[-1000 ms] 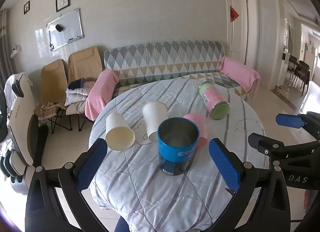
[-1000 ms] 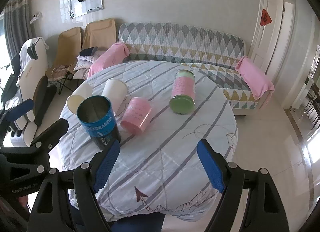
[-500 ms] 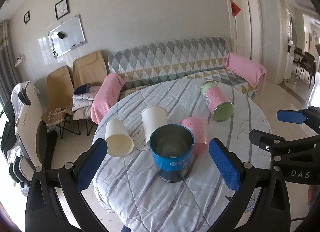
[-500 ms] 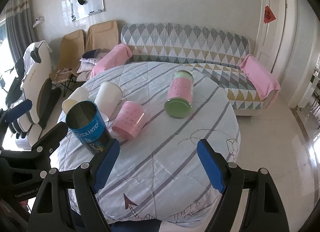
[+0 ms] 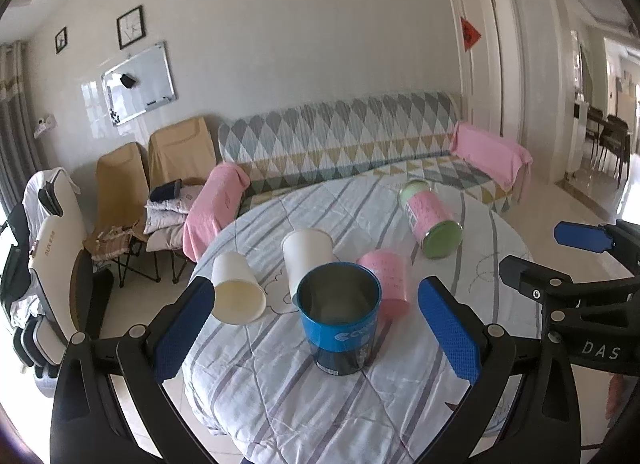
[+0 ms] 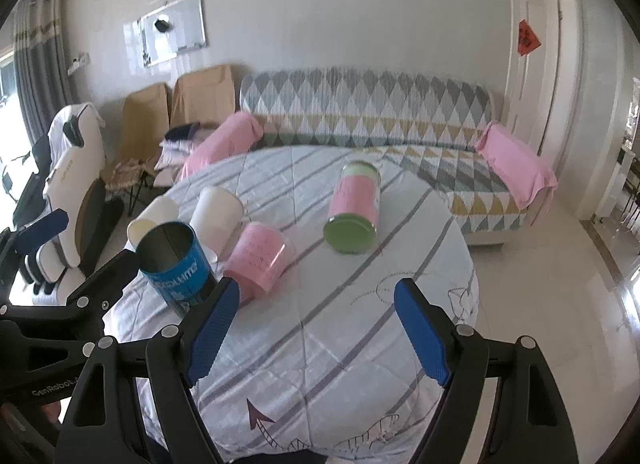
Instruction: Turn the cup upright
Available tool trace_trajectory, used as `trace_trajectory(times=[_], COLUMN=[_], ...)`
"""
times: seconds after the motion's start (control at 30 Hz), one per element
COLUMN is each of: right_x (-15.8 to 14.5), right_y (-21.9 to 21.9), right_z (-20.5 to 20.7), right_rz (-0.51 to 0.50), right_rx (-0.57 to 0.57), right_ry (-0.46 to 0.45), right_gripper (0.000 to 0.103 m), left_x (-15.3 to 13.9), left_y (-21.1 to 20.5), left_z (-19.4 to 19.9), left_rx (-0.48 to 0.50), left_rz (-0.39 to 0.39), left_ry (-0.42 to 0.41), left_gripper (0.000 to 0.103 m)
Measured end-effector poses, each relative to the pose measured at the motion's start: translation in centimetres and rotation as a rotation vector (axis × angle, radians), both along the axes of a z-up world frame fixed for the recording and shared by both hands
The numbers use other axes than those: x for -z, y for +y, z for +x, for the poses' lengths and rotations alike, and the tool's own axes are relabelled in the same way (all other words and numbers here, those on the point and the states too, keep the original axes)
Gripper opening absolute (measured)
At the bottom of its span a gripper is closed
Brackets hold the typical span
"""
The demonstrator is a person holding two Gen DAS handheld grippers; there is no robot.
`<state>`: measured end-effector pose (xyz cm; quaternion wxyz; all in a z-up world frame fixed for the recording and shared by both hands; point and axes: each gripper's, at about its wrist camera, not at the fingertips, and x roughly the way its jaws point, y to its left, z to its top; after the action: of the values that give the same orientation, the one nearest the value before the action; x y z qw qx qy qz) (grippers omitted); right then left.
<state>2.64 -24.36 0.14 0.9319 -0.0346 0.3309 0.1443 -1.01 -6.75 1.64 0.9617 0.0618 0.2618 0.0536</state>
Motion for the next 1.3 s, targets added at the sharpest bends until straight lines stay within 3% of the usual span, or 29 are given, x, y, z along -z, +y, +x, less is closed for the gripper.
trace_trajectory(times=[0.13, 0.77, 1.17, 1.3], right_x=[-0.4, -0.4, 0.1, 0.1], right_y=[0.2, 1.6, 1.9, 2.2], right_z=[-1.1, -4.9, -4.9, -5.1], right_rz=[0.021, 0.059, 0.063, 0.054], right_rx=[-0.006, -0.013, 0.005, 0.013], right_ry=[-0.073, -0.35, -0.342, -0.351], right_gripper=[0.081, 0.085, 0.085, 0.085], left_x=[-0.2, 0.3, 1.4, 1.7], left_y=[0.8, 2.2, 2.3, 2.0], left_z=[-0.9, -2.8, -2.8, -3.0], left_rx=[-0.013, -0.043, -0.069, -0.081], left_rz=[-0.025, -0.082, -0.055, -0.034], left_ry=[-0.043, -0.101, -0.12, -0.165], left_gripper=[0.103, 0.103, 0.103, 0.103])
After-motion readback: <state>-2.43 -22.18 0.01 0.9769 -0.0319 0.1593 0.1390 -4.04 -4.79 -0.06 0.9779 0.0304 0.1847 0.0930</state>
